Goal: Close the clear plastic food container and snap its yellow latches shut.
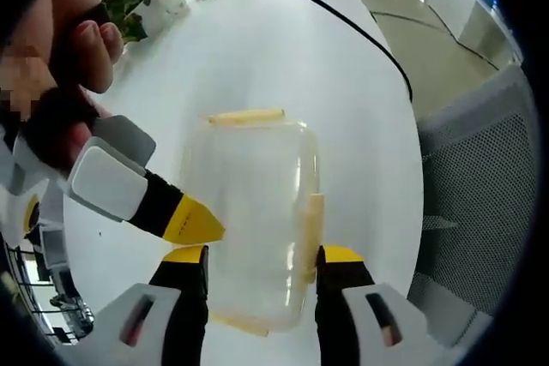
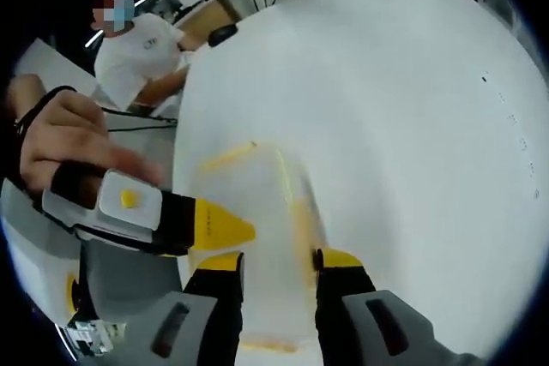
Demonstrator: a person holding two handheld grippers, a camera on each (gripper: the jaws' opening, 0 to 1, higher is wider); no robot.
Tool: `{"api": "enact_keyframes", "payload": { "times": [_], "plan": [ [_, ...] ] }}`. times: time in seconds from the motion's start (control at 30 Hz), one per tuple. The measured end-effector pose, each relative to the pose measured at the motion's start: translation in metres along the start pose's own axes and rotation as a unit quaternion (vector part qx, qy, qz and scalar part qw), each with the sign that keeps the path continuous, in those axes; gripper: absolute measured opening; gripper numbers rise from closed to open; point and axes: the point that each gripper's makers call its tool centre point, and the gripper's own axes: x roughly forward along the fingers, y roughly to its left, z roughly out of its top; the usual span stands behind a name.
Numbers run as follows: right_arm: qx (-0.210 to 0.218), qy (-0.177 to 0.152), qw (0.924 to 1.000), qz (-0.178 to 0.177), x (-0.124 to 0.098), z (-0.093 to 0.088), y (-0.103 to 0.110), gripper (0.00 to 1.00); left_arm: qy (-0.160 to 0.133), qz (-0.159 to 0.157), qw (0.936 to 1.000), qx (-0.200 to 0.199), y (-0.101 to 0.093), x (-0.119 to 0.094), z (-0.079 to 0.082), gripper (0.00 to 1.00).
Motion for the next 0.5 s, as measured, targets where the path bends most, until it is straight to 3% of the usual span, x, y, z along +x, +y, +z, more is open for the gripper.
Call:
{"api": "enact_keyframes", "payload": {
  "times": [0.5],
  "plan": [
    [-0.002,-0.012,0.9999,-0.010,0.0013,-0.0008,0.0061,0.31,-0.008,0.002,1.0000,-0.001,0.0002,-0.0033,-0.0037,0.48]
  ]
}}
